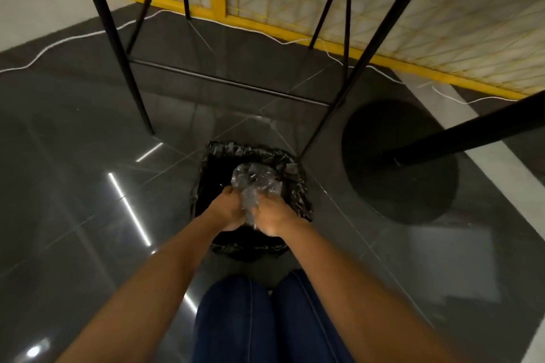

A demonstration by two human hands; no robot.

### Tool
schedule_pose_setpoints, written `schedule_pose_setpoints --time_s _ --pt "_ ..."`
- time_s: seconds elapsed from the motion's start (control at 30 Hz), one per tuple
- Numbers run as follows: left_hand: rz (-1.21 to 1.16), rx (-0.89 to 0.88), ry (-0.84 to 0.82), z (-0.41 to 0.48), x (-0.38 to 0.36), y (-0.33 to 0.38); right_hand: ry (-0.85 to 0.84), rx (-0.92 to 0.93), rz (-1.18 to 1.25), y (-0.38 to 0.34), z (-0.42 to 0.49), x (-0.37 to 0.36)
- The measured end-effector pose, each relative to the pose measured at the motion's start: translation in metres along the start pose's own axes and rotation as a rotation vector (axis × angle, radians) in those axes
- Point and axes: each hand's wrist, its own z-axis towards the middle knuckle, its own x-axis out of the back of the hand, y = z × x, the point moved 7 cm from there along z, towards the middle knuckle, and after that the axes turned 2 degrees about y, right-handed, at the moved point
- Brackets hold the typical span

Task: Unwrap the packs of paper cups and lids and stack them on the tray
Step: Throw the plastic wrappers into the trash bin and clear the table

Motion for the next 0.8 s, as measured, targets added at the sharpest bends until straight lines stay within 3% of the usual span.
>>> schedule_pose_setpoints --time_s 0.17,0.37,0.5,0.67,0.8 --pt "0.013 0.055 -0.073 0.021 -0.023 -0.014 0.058 0.034 -0.227 0.007 0.020 -0.004" --pt "-0.039 0.090 -0.106 0.025 -0.023 -0.019 0.071 -0.006 -0.075 0.006 0.025 0.000" --pt "-0.027 0.120 -0.064 0.012 -0.009 -0.021 0.077 -0.016 -0.034 0.003 0.011 0.010" --pt "0.167 0.048 -0.021 -0.018 0.020 -0.003 0.085 -0.012 -0.011 -0.007 -0.017 0.025" --pt "0.077 0.067 0.064 -0.052 0.048 0.006 0.146 0.019 -0.032 -0.026 -0.054 0.050"
